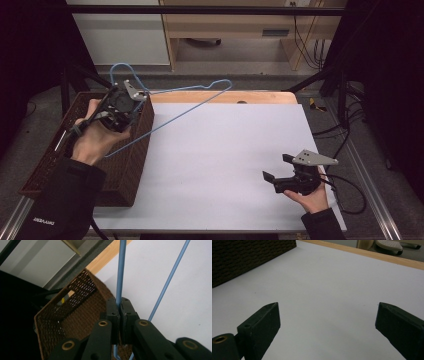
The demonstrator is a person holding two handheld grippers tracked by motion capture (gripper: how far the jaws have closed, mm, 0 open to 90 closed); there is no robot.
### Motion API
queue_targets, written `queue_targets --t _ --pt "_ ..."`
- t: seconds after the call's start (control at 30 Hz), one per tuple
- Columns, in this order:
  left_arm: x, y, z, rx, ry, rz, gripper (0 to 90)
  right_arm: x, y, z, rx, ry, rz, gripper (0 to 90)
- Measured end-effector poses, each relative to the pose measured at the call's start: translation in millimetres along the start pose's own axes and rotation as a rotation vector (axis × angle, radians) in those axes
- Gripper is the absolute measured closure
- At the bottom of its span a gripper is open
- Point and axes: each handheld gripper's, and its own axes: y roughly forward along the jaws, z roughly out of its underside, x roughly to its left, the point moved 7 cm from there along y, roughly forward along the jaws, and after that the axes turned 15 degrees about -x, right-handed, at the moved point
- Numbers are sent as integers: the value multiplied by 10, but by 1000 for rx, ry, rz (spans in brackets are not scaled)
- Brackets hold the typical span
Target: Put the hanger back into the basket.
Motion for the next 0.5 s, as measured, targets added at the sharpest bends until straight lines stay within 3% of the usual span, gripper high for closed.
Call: queue_targets --t 0.23,0.3,0.5 --pt "291 -49 279 44 -50 -55 873 -5 12 28 10 -2 7 57" --pt "393 -72 357 51 -79 -77 874 -4 19 34 10 -1 6 57" --pt "697 -133 640 119 -104 -158 874 -3 25 40 14 -3 9 57"
